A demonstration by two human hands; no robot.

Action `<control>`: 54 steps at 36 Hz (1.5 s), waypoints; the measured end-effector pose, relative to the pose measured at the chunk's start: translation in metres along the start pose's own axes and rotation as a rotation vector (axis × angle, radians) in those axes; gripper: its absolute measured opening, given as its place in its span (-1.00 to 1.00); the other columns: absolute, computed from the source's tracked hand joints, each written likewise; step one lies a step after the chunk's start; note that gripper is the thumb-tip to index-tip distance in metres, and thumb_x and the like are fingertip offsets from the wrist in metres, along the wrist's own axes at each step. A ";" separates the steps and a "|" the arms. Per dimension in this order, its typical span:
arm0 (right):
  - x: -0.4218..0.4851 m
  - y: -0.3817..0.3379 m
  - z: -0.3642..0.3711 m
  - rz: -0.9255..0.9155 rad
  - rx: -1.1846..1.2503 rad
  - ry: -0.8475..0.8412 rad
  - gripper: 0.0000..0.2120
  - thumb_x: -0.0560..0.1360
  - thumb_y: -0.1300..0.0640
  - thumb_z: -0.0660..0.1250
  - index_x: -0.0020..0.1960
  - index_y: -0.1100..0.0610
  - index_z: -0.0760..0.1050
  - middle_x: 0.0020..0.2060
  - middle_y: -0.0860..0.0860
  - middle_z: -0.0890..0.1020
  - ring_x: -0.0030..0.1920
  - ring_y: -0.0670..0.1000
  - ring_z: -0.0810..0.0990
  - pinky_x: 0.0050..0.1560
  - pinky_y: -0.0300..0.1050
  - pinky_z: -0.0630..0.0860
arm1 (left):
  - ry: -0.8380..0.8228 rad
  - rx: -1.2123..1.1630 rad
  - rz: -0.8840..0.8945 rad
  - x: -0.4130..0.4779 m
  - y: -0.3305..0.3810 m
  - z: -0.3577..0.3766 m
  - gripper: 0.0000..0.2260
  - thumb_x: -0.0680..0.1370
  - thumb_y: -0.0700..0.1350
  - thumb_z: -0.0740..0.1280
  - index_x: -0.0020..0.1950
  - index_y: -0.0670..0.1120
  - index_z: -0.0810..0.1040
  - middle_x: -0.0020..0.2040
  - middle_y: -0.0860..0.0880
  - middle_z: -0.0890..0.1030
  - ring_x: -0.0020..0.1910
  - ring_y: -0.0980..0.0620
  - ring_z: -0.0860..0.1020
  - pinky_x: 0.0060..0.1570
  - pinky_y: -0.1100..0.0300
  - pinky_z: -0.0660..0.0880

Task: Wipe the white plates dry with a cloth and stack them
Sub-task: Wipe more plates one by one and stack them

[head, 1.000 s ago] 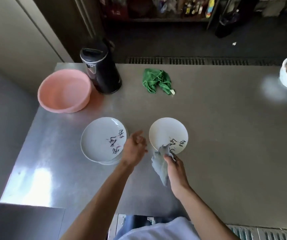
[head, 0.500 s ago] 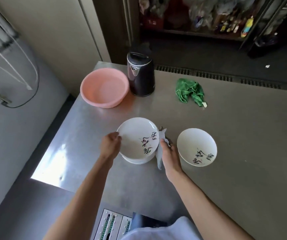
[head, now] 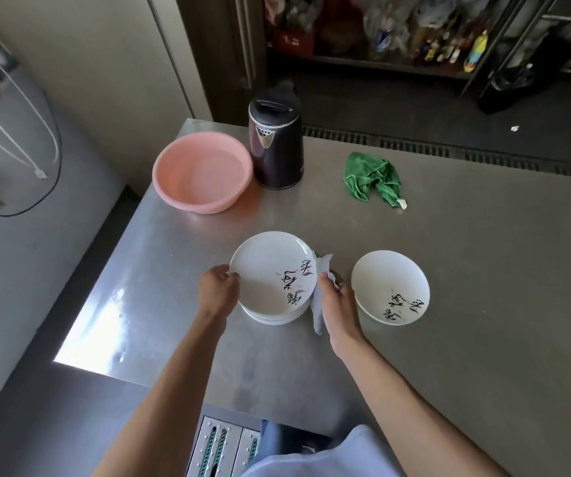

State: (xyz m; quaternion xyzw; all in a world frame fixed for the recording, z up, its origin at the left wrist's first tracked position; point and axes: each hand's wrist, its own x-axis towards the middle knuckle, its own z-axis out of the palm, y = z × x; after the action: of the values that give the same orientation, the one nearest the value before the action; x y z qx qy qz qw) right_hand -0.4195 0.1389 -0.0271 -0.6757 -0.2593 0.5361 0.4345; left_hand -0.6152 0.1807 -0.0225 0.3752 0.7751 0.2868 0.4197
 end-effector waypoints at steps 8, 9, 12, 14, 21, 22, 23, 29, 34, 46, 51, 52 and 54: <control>0.001 -0.002 0.000 -0.011 -0.021 0.040 -0.81 0.62 0.05 0.21 -0.09 -0.01 0.57 -0.23 -0.29 0.68 -0.21 -0.33 0.58 -0.17 -0.29 0.43 | -0.042 -0.080 0.023 -0.002 0.001 -0.007 -0.86 0.48 -0.34 0.25 -0.12 -0.22 0.61 -0.35 0.03 0.49 -0.36 0.02 0.38 -0.38 0.21 0.28; 0.001 -0.002 0.000 -0.008 -0.012 0.044 -0.80 0.62 0.05 0.21 -0.09 0.01 0.57 -0.23 -0.26 0.69 -0.20 -0.30 0.59 -0.15 -0.25 0.44 | -0.058 -0.090 0.022 -0.002 0.002 -0.008 -0.87 0.50 -0.34 0.25 -0.06 -0.22 0.58 -0.27 -0.03 0.55 -0.29 -0.01 0.44 -0.32 0.18 0.34; -0.001 -0.003 0.000 -0.007 0.025 0.062 -0.79 0.62 0.06 0.20 -0.10 0.04 0.57 -0.23 -0.19 0.69 -0.18 -0.16 0.60 -0.11 -0.17 0.47 | -0.153 -0.167 -0.007 -0.005 0.005 -0.009 -0.81 0.58 -0.35 0.19 0.15 -0.16 0.41 -0.05 -0.13 0.59 -0.16 -0.08 0.53 -0.14 0.01 0.53; -0.003 -0.004 -0.001 -0.021 0.057 0.083 -0.79 0.61 0.09 0.20 -0.11 0.07 0.57 -0.24 -0.14 0.69 -0.18 -0.09 0.59 -0.07 -0.13 0.46 | -0.234 -0.210 -0.016 -0.010 0.008 -0.011 -0.80 0.62 -0.35 0.17 0.21 -0.16 0.34 0.01 -0.16 0.57 -0.13 -0.11 0.54 -0.01 -0.17 0.61; -0.016 0.002 -0.049 -0.122 0.196 0.279 -0.79 0.65 0.05 0.20 0.16 -0.02 0.59 0.09 -0.15 0.69 0.20 -0.11 0.59 0.21 -0.17 0.45 | -0.505 -0.274 0.056 -0.052 0.029 0.011 -0.59 0.63 -0.41 0.10 0.43 -0.09 0.32 0.15 -0.22 0.61 0.03 -0.09 0.63 -0.06 -0.05 0.69; -0.020 0.004 -0.061 -0.154 0.195 0.297 -0.80 0.65 0.03 0.20 0.15 -0.05 0.59 0.08 -0.18 0.69 0.18 -0.13 0.60 0.16 -0.22 0.46 | -0.542 -0.261 0.058 -0.061 0.031 0.018 -0.54 0.63 -0.42 0.09 0.47 -0.06 0.33 0.18 -0.23 0.62 0.11 -0.13 0.63 0.01 -0.10 0.68; -0.025 0.005 -0.073 -0.202 0.180 0.310 -0.80 0.65 0.02 0.20 0.13 -0.07 0.60 0.06 -0.18 0.69 0.15 -0.13 0.61 0.07 -0.29 0.48 | -0.574 -0.251 0.052 -0.069 0.032 0.026 -0.52 0.63 -0.42 0.08 0.49 -0.04 0.33 0.20 -0.24 0.63 0.17 -0.16 0.63 0.05 -0.14 0.66; -0.051 0.031 -0.132 -0.362 -0.030 0.310 -0.66 0.62 -0.10 0.16 0.35 -0.09 0.48 0.21 -0.13 0.64 0.22 -0.09 0.60 0.14 -0.23 0.54 | -0.805 -0.161 -0.011 -0.112 0.014 0.076 -0.52 0.65 -0.42 0.07 0.48 -0.04 0.36 0.29 -0.17 0.58 0.28 -0.15 0.57 0.17 -0.21 0.61; -0.062 0.070 -0.146 -0.436 -0.448 0.146 -0.67 0.65 0.08 0.18 0.33 -0.24 0.41 0.27 -0.19 0.52 0.26 -0.08 0.52 0.21 -0.23 0.45 | -0.892 -0.059 -0.093 -0.133 -0.011 0.108 -0.48 0.62 -0.45 0.07 0.48 0.01 0.35 0.22 -0.19 0.61 0.15 -0.13 0.61 0.17 -0.23 0.60; -0.056 0.163 -0.131 -0.266 -0.935 -0.129 -0.45 0.62 0.11 0.25 0.57 0.13 0.23 0.55 -0.06 -0.04 0.60 0.10 0.05 0.55 -0.19 -0.16 | -0.814 0.009 -0.280 -0.138 -0.045 0.128 -0.44 0.56 -0.49 0.08 0.47 -0.06 0.38 0.03 -0.21 0.61 -0.03 -0.12 0.59 0.10 -0.20 0.58; -0.051 0.165 -0.132 -0.386 -1.099 -0.393 -0.45 0.64 0.03 0.11 0.61 0.01 0.12 0.58 -0.14 -0.09 0.61 0.10 -0.10 0.58 -0.03 -0.19 | -0.729 -0.073 -0.339 -0.128 -0.052 0.129 -0.44 0.55 -0.52 0.08 0.49 -0.13 0.38 0.18 -0.35 0.59 0.05 -0.23 0.61 0.15 -0.31 0.57; -0.055 0.163 -0.136 -0.442 -1.107 -0.444 -0.47 0.64 0.00 0.09 0.60 0.00 0.16 0.59 -0.12 0.02 0.61 0.07 -0.07 0.58 -0.04 -0.16 | -0.715 -0.087 -0.345 -0.124 -0.053 0.128 -0.44 0.56 -0.52 0.07 0.49 -0.14 0.39 0.23 -0.38 0.58 0.07 -0.25 0.60 0.16 -0.35 0.56; -0.061 0.161 -0.147 -0.523 -1.137 -0.516 -0.50 0.64 -0.04 0.07 0.57 -0.02 0.25 0.58 -0.11 0.17 0.59 0.00 0.01 0.58 -0.03 -0.07 | -0.698 -0.106 -0.353 -0.118 -0.054 0.127 -0.46 0.57 -0.52 0.08 0.49 -0.14 0.38 0.27 -0.39 0.55 0.12 -0.28 0.60 0.18 -0.37 0.54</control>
State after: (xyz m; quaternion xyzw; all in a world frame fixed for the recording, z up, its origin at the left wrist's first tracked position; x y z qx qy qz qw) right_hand -0.3161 -0.0350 -0.1284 -0.5646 -0.7514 0.3376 0.0512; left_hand -0.4800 0.0702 -0.0731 0.2891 0.6225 0.1050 0.7197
